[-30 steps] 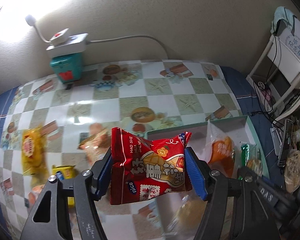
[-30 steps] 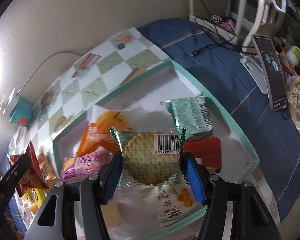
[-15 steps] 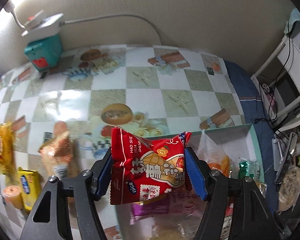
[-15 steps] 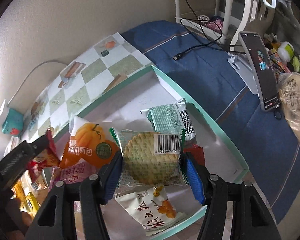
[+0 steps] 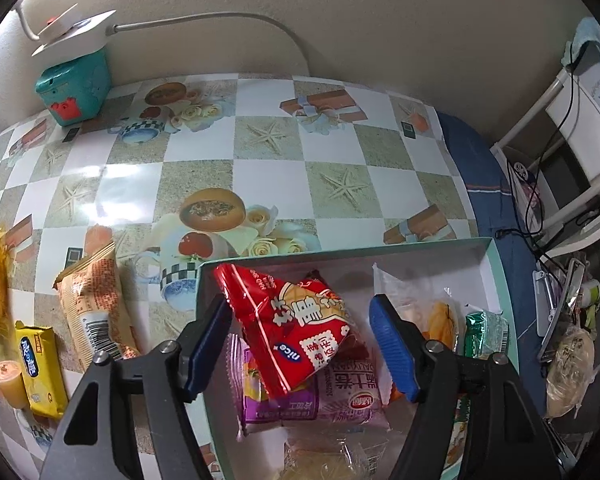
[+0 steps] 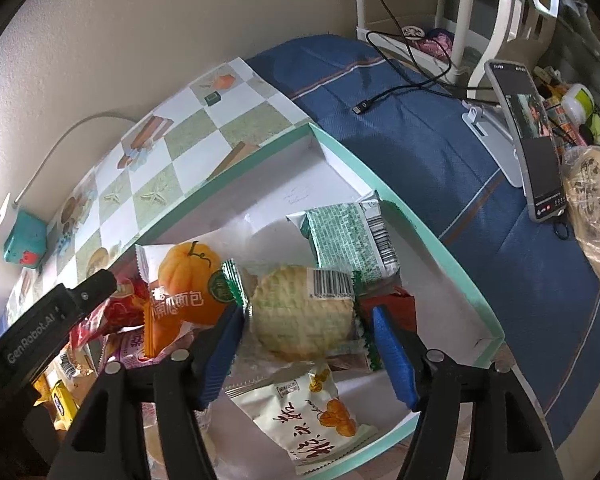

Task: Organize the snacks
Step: 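Lower red pack with left tool while right tool lowers cracker pack into tray, opening both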

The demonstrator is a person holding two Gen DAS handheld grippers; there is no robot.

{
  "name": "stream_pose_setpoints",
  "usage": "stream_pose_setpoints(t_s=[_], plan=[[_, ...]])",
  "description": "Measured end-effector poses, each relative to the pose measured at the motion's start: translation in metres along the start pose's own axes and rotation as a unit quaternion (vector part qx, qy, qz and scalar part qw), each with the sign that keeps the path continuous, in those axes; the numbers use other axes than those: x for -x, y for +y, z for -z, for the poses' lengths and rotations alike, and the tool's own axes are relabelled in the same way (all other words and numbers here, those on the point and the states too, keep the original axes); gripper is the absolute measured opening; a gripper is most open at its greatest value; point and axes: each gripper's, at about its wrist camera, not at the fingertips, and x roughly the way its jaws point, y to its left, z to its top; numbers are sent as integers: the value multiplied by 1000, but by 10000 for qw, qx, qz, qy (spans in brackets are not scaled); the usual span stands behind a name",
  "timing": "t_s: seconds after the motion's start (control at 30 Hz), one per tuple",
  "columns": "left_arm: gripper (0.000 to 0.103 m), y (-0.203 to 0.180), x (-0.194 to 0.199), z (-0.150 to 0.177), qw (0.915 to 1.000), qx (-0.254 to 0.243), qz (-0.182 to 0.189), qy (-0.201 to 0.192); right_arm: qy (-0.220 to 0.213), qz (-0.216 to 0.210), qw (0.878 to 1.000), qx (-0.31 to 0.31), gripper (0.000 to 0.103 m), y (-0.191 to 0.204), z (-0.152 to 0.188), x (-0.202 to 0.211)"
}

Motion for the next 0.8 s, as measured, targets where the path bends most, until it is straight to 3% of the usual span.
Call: stream_pose_setpoints(t_s=[0.3,0.43,0.53,0.63,0.73,0.8], plan=[[75,16,36,5,9992,260,167,-238,-106,-49,9997,218,74,10,0,17],[78,31,57,11,9987,384,-190,-291,-183,-258,9990,316,84,14,0,29],[85,44,66,18,9976,410,-426,-356,-227,-224,9989,356,85,17,2,33],[85,53,70,23,9969,419,-560,-365,-181,-290,9986,398,87,18,5,33],[88,60,69,28,9967,428,-608,-312,-194,-318,9981,485,101,21,9,35],[89,64,69,32,9967,395,-643,-313,-258,-279,9978,534,102,23,10,37]])
